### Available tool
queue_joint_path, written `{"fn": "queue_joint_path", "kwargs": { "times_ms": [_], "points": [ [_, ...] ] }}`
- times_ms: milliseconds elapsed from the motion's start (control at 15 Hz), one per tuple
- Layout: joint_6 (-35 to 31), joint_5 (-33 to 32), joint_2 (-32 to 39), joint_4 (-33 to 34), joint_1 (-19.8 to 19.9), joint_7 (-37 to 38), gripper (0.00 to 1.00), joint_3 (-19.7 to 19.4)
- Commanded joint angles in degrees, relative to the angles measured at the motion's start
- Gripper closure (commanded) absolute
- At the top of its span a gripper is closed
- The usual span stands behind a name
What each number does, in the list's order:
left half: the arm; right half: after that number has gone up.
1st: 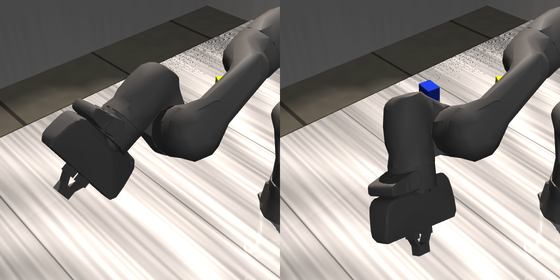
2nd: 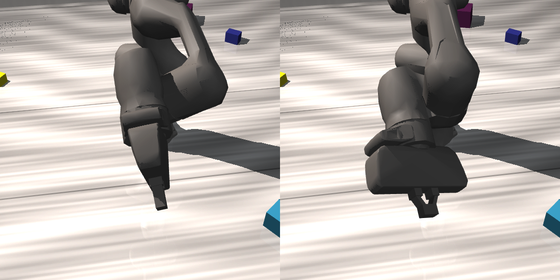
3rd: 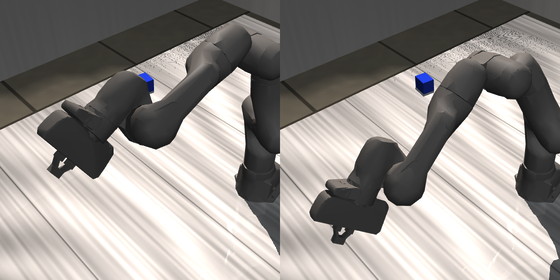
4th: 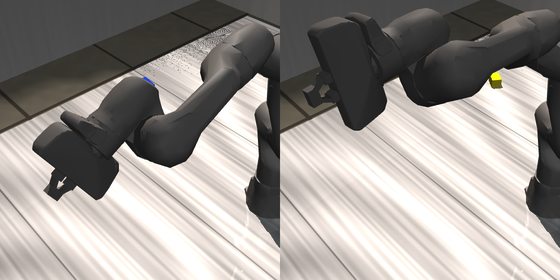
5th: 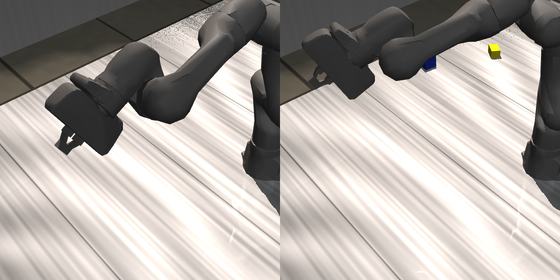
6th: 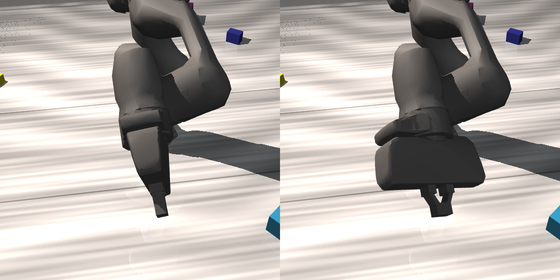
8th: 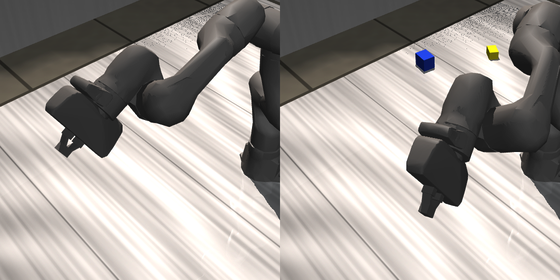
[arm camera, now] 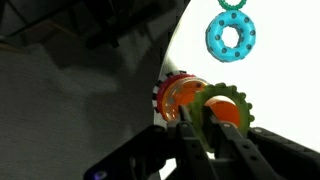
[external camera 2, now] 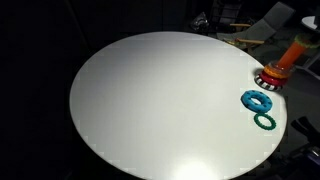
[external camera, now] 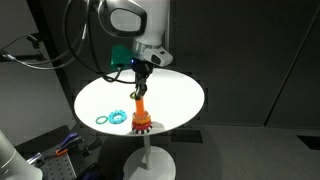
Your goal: Pick up the light green ring and stack it onto the rings stacking stand
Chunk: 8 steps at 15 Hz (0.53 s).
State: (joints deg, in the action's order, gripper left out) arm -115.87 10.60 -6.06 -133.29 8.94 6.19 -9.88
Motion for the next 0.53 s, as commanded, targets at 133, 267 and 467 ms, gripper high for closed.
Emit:
{"fn": "queue_joint_path", "kwargs": {
  "times_ms": [133,267,467],
  "points": [
    [-0.39,-1.29,-0.62,0.42,0.37,-0.29,0.94,0.11],
    [-0.57,-1.27,-0.34,0.45,0.39,-0.35,0.94,0.08],
    [-1.00,-1.20,-0.17,0.30,0.33,-0.51,0.94,0.13]
  ]
}}
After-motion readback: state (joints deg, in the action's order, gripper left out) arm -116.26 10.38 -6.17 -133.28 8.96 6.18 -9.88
